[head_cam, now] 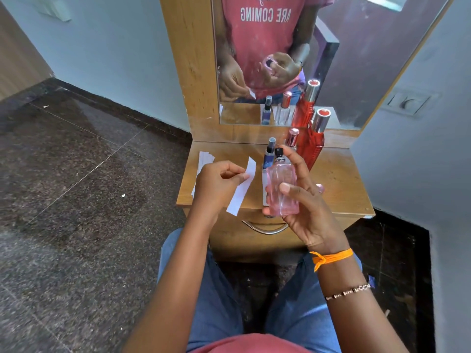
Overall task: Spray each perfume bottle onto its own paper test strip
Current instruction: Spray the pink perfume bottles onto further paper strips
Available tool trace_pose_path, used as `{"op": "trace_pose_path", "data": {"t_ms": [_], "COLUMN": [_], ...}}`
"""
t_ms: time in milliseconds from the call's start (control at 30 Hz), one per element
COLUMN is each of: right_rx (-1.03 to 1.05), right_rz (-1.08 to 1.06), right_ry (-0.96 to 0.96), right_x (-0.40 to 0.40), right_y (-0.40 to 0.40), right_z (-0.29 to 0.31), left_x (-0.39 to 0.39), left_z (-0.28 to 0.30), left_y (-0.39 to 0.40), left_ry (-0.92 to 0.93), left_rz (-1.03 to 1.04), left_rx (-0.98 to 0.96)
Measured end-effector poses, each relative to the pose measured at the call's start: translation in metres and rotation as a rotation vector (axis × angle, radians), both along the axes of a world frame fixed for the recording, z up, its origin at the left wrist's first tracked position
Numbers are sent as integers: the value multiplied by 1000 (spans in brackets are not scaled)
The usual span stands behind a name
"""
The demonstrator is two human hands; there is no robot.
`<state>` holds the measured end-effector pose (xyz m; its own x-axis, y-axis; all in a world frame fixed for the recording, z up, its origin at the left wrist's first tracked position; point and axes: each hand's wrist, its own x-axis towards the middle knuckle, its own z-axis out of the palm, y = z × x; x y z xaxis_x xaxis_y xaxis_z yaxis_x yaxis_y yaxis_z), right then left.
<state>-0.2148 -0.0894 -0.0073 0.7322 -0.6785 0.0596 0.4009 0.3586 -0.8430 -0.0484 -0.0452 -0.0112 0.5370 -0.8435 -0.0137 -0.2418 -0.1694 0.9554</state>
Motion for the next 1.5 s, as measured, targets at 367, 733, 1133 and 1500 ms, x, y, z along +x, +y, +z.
{"op": "trace_pose_path", "data": {"t_ms": [367, 733, 1133, 1500], "right_rx": [-949, -1266, -1277, -1184], "right_rz": [-499, -608, -662, -640], "right_ry": [714, 1102, 1172, 1090], "right_x": [0, 9, 10, 7], "right_y": [-9, -2, 1, -1], "right_z": [-7, -4, -9, -5], "left_x": [-12, -28, -32, -32], "left_z": [5, 7, 8, 3], "left_y": [5, 3, 6, 3], "left_ry": [491, 556, 572, 512], "left_rz": [-28, -87, -108, -94], "left_rx": [32, 74, 76, 81]}}
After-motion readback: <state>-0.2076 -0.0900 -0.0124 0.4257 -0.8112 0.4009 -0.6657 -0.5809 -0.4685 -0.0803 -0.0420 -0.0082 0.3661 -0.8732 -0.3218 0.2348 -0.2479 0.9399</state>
